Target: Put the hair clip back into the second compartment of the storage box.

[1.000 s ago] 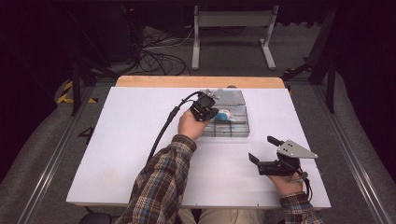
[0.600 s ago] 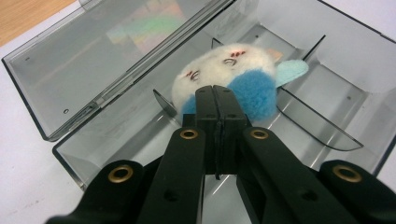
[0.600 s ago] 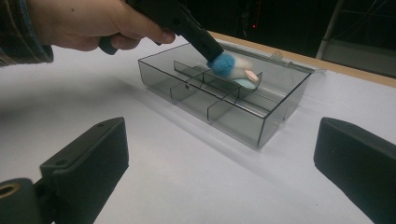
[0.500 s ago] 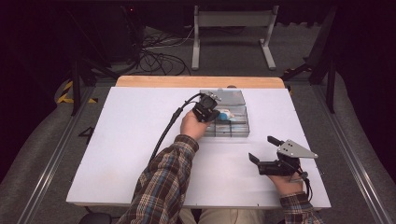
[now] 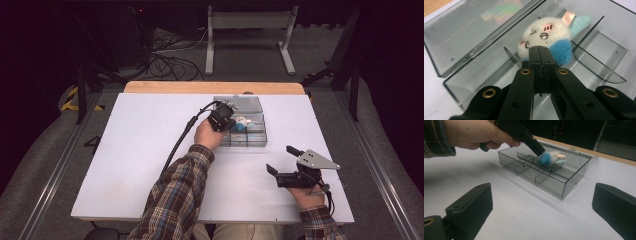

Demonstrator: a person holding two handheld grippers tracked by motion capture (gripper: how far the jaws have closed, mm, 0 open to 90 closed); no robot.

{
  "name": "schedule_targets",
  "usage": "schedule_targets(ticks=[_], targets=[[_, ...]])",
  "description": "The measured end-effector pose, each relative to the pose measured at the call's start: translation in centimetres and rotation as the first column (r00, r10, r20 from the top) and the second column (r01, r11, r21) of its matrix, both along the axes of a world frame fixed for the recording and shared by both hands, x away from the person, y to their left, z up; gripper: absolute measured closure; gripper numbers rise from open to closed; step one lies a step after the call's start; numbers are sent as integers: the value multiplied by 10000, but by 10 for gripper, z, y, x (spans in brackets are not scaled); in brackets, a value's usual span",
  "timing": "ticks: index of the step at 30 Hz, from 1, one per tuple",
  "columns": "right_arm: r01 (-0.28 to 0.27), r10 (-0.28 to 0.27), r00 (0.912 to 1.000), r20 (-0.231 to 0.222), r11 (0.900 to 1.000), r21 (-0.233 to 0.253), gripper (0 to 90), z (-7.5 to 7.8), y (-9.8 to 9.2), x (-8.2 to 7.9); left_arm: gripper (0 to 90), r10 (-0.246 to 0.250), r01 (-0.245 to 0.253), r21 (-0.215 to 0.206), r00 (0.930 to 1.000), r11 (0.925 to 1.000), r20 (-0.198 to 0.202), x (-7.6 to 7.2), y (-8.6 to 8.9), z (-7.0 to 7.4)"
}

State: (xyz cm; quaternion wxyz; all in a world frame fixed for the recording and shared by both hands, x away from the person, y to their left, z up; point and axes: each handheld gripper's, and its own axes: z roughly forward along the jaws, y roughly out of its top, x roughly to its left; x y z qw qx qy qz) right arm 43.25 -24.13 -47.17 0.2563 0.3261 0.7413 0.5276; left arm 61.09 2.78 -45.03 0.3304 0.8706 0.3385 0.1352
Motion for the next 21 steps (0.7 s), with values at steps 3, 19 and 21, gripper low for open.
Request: schedule_targets(ticks=[3,19,21], targets=[[0,0,10000,1,10000,-7,41,0,0,0,898,36,-36,-61,10000,10000,-11,0,4,3],[-40,40,10000,-29,10000,-61,41,-1,1,0,709,54,-43,-433,9997,9991,247,-9,14,15],[-39,38,10000,-49,10000,-70,41,-1,2,0,673,24,-11,-475,9996,9989,289,-10,15,16]])
